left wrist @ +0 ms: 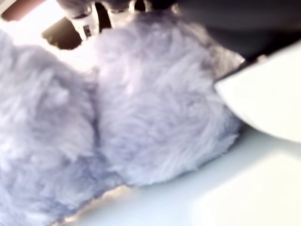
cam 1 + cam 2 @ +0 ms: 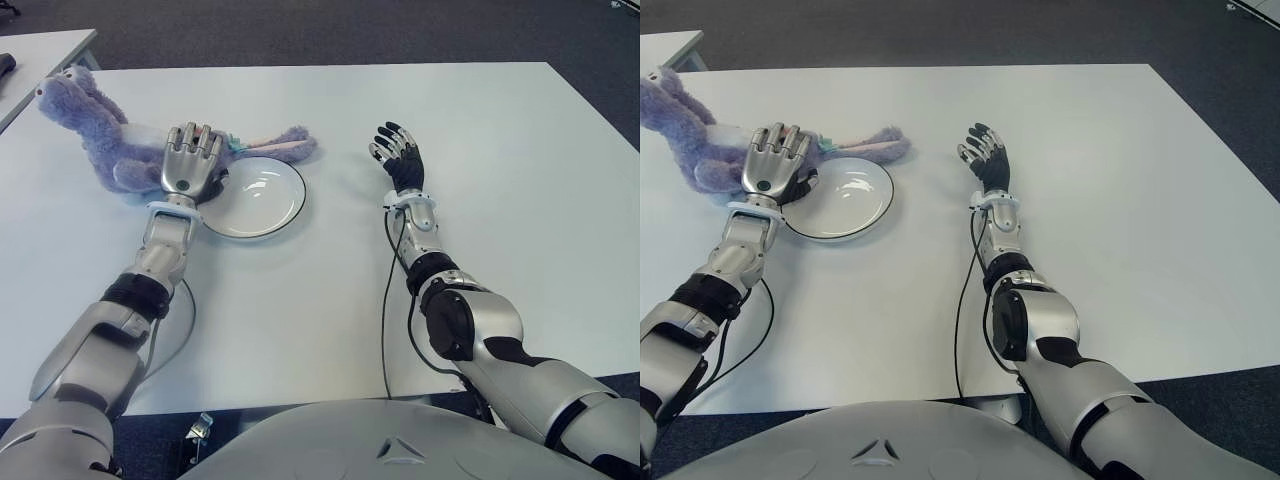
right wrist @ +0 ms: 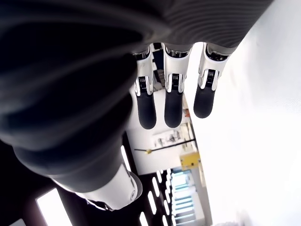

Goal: Put the doll into the plate.

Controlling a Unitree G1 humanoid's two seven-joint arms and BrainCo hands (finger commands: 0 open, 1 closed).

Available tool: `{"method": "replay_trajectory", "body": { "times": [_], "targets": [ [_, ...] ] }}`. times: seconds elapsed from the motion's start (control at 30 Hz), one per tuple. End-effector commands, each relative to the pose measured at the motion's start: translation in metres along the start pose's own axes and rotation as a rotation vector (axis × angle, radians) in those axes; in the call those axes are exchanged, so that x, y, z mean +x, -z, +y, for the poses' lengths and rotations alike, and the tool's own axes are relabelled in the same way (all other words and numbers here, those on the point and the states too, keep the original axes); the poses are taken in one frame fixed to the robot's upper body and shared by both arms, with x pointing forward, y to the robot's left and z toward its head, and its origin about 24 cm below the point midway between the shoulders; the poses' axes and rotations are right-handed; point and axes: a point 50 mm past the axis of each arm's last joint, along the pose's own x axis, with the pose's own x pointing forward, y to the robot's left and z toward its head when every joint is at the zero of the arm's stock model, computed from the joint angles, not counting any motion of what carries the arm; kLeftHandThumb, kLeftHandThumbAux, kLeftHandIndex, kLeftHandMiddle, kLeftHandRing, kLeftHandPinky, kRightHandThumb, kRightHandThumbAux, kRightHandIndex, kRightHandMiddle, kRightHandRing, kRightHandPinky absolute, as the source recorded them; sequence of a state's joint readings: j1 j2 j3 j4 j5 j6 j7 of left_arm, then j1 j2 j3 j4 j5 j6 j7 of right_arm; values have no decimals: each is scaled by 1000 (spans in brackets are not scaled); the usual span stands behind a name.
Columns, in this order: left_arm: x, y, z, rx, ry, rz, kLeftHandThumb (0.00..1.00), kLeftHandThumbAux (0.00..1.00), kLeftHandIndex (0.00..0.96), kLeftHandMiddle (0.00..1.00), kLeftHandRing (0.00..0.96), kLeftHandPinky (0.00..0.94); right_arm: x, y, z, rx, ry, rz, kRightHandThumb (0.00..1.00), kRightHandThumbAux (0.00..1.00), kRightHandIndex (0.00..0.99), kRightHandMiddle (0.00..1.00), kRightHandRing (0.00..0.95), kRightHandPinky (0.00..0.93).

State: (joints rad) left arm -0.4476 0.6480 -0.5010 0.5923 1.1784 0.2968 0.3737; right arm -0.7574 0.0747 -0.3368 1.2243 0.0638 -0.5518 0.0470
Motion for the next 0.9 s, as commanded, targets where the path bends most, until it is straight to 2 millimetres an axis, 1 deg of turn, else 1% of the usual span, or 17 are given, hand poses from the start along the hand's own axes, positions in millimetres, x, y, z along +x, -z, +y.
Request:
{"method": "replay_trajectory", "body": {
  "times": [0.03, 0.23, 0.47, 0.67, 0.8, 0.87, 0.9],
  "targets": [
    [-24, -13, -33, 4, 160, -50, 446, 253, 0, 0, 0, 0, -80, 100, -11, 107, 122, 417, 391, 919, 187, 211, 192, 179],
    [-24, -13, -32, -42, 155, -39, 428, 263, 0, 0, 0, 0, -79, 100, -11, 96, 123, 421, 381, 923, 187, 211, 192, 176],
    [-26, -15, -29, -101, 139, -30, 413, 272, 0, 0, 0, 0, -79, 100, -11, 106, 121, 424, 400, 920, 192, 216, 195, 182],
    [-27, -17, -25, -122, 122, -32, 398, 278, 0, 0, 0, 0, -79, 100, -12, 112, 123, 419, 412, 917, 200, 220, 199, 192],
    [-28, -17, -24, -127, 118, -31, 406, 282, 0, 0, 0, 0, -79, 100, -11, 102, 117, 417, 416, 907, 202, 216, 195, 182],
    [-29, -17, -24, -131, 116, -30, 419, 295, 0, 0, 0, 3, -79, 100, -11, 98, 115, 416, 419, 900, 201, 214, 190, 181],
    [-29, -16, -23, -138, 114, -29, 432, 309, 0, 0, 0, 42, -79, 100, -11, 96, 113, 415, 421, 898, 204, 213, 187, 180]
  ]
}}
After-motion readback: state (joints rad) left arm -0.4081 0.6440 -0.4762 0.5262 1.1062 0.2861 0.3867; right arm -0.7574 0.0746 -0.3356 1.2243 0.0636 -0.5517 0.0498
